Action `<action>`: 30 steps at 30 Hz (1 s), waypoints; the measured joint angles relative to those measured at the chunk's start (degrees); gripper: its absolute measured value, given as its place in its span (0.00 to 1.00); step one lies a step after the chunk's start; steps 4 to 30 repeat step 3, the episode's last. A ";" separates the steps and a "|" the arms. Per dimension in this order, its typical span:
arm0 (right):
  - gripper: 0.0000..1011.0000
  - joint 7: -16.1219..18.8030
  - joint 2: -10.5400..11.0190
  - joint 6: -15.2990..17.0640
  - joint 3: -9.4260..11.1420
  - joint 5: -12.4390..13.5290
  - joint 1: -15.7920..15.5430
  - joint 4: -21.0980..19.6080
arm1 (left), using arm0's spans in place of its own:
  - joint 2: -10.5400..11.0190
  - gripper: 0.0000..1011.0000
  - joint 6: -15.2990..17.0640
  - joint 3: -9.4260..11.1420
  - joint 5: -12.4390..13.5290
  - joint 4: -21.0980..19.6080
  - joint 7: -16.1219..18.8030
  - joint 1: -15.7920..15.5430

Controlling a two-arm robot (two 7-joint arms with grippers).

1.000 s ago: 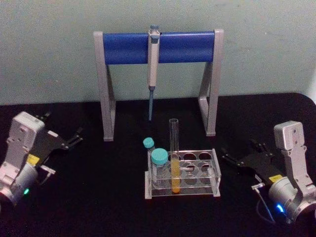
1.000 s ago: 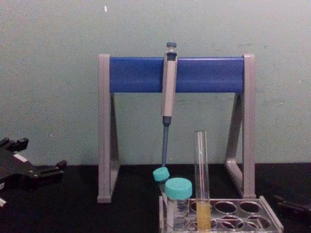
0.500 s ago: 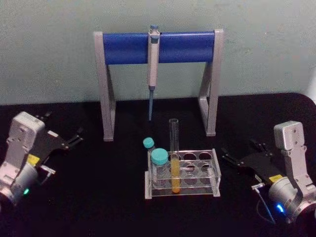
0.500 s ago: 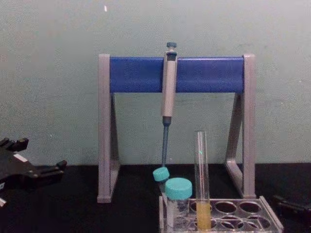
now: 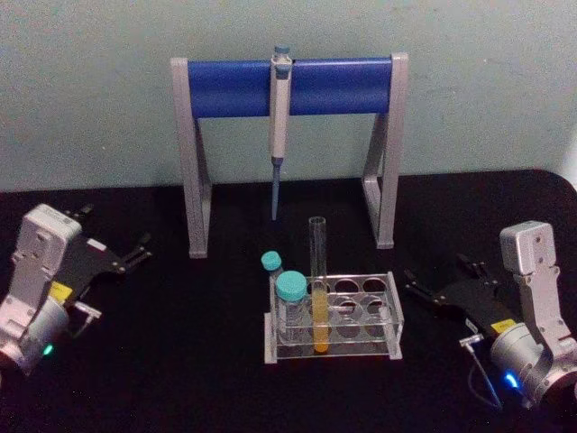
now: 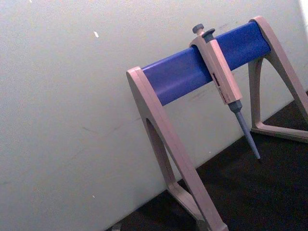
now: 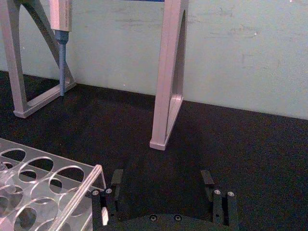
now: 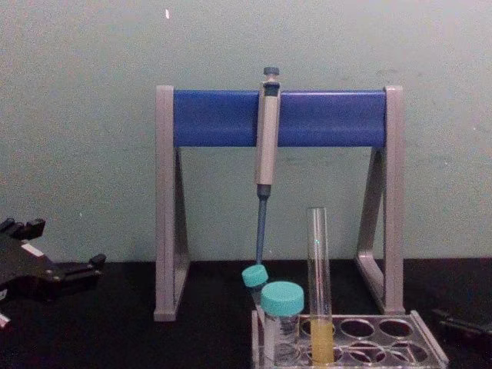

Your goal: Pick up the test tube from the test tube rack, shake it, then place it back into the test tube rack.

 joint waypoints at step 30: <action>0.99 0.00 0.00 0.00 0.00 0.00 0.00 0.00 | 0.00 0.99 0.00 0.00 0.00 0.00 0.00 0.00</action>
